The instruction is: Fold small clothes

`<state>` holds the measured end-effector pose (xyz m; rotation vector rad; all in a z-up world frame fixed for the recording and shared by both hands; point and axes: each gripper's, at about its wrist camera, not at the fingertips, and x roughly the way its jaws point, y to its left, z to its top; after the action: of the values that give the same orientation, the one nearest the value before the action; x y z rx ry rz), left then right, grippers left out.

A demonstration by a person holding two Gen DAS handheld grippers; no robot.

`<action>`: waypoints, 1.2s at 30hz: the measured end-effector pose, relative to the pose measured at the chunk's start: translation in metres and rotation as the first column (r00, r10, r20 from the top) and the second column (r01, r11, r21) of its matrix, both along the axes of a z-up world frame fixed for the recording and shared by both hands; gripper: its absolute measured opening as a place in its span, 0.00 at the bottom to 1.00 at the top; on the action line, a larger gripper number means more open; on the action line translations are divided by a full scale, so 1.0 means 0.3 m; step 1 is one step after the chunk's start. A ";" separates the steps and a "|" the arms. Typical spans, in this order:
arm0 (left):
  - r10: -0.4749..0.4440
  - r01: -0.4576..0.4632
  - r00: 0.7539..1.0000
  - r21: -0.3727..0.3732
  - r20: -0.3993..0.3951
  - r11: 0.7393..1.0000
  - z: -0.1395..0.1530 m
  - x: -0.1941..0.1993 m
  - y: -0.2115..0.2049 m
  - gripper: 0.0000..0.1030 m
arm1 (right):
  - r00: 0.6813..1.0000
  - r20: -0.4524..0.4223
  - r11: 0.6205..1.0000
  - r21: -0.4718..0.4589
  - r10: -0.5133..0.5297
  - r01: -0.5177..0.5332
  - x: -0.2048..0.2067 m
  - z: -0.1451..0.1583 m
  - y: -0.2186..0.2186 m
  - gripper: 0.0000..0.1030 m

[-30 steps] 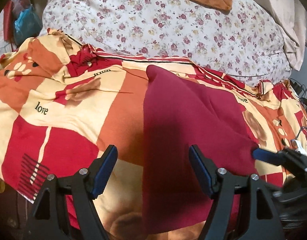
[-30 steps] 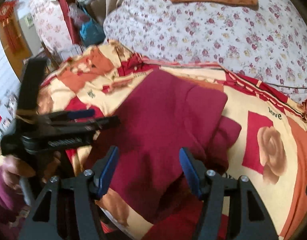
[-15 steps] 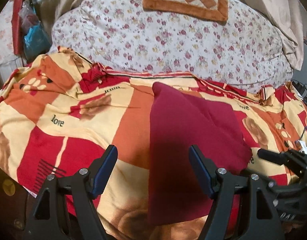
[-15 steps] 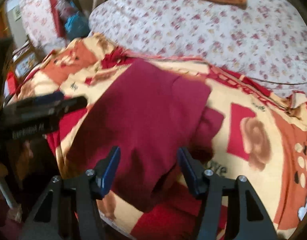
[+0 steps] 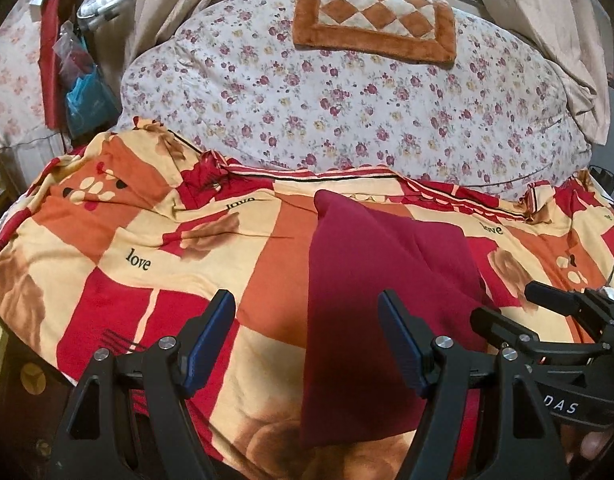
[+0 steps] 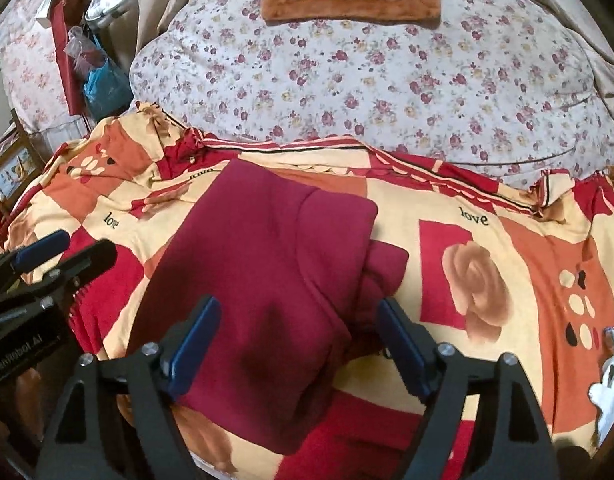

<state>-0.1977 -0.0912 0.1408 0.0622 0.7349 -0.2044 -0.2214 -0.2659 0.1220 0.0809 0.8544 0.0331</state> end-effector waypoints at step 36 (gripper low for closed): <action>0.020 -0.020 1.000 -0.013 -0.024 1.000 -0.040 0.012 0.010 0.52 | 0.999 -0.033 1.000 -0.006 -0.005 0.005 0.030 -0.027 0.014 0.83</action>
<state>-0.1940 -0.0881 0.1288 0.0394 0.7577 -0.1912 -0.2125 -0.2618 0.1139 0.0778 0.8867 0.0246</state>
